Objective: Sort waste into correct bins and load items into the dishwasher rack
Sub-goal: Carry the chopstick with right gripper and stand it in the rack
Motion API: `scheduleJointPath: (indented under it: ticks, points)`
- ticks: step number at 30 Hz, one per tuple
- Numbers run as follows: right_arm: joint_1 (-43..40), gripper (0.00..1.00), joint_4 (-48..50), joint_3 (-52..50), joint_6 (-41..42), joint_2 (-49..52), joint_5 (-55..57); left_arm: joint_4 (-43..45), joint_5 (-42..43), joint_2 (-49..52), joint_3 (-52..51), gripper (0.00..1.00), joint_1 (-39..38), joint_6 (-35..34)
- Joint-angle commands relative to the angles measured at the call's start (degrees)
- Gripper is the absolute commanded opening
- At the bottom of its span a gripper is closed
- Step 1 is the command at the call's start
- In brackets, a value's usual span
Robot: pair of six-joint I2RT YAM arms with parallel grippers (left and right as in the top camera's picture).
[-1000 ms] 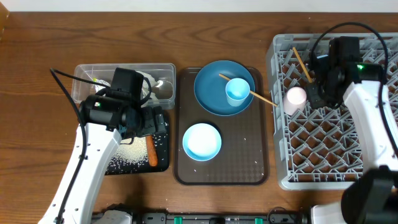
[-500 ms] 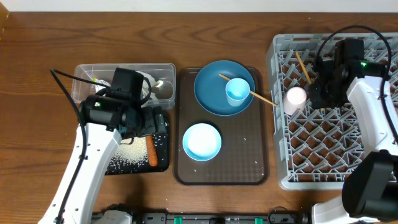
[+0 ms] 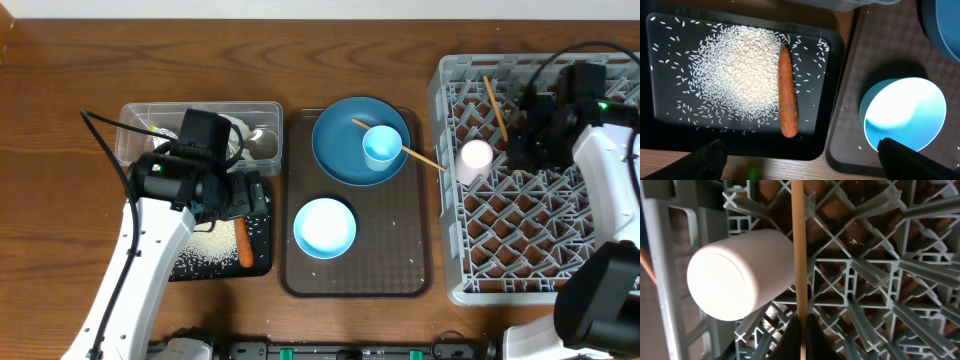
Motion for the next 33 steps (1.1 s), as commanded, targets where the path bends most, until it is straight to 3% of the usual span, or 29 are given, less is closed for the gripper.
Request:
scheduleJointPath:
  ticks: [1, 19, 29, 33]
  points:
    - [-2.5, 0.01, 0.2, 0.1, 1.1, -0.8, -4.3, 0.0, -0.7, -0.6, 0.7, 0.99, 0.2, 0.3]
    - [-7.5, 0.01, -0.6, 0.1, -2.5, -1.8, -15.9, 0.0, -0.7, -0.6, 0.7, 0.99, 0.2, 0.3]
    - [-9.1, 0.01, 0.2, 0.1, -2.6, -7.0, -16.3, 0.0, -0.7, -0.6, 0.7, 0.99, 0.2, 0.3]
    - [-9.3, 0.01, 0.0, -0.1, -2.1, -7.1, -10.0, 0.0, -0.7, -0.6, 0.7, 0.99, 0.2, 0.3]
